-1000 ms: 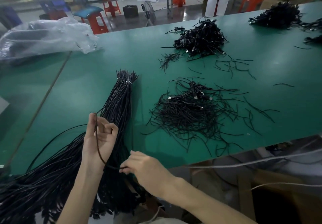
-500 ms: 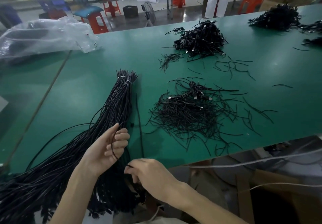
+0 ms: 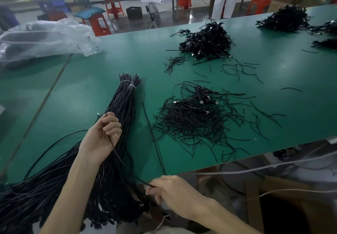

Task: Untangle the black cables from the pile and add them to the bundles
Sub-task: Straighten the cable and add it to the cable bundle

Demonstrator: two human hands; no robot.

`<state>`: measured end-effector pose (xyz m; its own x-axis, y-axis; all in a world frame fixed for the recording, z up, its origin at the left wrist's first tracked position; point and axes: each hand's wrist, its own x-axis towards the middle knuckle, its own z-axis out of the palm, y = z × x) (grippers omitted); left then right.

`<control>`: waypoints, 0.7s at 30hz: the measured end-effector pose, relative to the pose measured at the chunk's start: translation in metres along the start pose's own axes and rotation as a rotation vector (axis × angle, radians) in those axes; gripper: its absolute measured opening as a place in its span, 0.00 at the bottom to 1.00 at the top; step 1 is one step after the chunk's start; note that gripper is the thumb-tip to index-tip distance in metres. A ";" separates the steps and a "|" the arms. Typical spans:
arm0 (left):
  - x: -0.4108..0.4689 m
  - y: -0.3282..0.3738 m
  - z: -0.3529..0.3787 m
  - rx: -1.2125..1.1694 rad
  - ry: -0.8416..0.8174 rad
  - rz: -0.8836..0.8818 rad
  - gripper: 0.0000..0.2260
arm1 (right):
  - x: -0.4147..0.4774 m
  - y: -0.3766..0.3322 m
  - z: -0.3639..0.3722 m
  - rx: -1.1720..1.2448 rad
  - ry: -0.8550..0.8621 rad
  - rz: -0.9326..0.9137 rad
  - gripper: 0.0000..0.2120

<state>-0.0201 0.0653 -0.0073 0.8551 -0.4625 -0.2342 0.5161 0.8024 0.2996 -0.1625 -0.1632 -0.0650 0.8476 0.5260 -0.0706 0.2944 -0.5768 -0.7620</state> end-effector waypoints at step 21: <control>-0.029 -0.014 0.046 0.785 -0.194 0.192 0.18 | 0.000 -0.019 -0.039 0.198 -0.154 0.092 0.19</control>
<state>-0.0502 0.0498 0.0382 0.8879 -0.4591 0.0284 0.1835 0.4103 0.8933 -0.1512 -0.1768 -0.0253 0.7852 0.5748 -0.2306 0.1148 -0.5009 -0.8579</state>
